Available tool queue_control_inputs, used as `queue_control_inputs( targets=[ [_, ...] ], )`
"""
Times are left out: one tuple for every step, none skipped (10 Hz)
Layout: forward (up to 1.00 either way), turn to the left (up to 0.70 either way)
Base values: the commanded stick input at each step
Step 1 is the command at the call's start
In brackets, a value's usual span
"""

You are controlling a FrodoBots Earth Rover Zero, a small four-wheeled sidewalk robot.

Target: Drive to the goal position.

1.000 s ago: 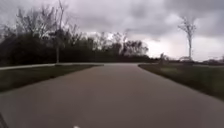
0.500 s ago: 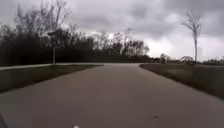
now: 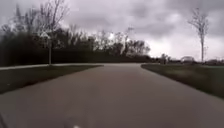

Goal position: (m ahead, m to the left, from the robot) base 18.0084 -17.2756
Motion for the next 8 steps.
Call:
queue_control_inputs(
  targets=[
    [1.00,0.00],
    [1.00,0.00],
    [1.00,0.00],
    [1.00,0.00],
    [1.00,0.00],
    [1.00,0.00],
    [1.00,0.00],
    [1.00,0.00]
  ],
)
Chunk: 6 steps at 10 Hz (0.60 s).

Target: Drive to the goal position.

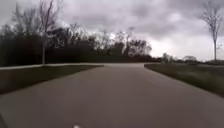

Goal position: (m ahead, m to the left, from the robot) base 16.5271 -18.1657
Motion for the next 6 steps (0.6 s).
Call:
queue_control_inputs(
  targets=[
    [1.00,0.00],
    [1.00,0.00],
    [1.00,0.00],
    [1.00,0.00],
    [1.00,0.00],
    [1.00,0.00]
  ],
)
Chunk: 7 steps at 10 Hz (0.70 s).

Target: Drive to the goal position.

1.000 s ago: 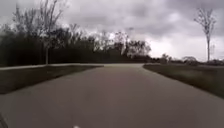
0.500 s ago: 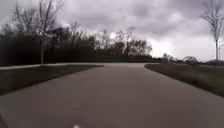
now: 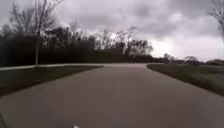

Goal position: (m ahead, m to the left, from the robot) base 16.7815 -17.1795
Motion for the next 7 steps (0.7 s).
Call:
queue_control_inputs(
  targets=[
    [1.00,0.00],
    [1.00,0.00],
    [1.00,0.00],
    [1.00,0.00],
    [1.00,0.00],
    [1.00,0.00],
    [1.00,0.00]
  ],
)
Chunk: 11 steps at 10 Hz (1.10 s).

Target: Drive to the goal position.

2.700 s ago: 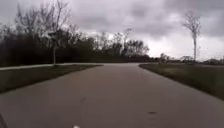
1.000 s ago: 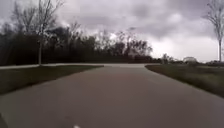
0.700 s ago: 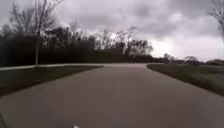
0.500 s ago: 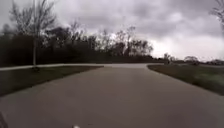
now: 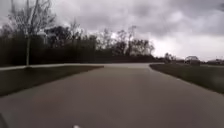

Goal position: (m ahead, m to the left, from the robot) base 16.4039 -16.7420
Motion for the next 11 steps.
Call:
queue_control_inputs(
  targets=[
    [1.00,0.00],
    [1.00,0.00],
    [1.00,0.00],
    [1.00,0.00],
    [1.00,0.00],
    [1.00,0.00],
    [1.00,0.00],
    [1.00,0.00],
    [1.00,0.00],
    [1.00,0.00],
    [1.00,0.00]
  ],
)
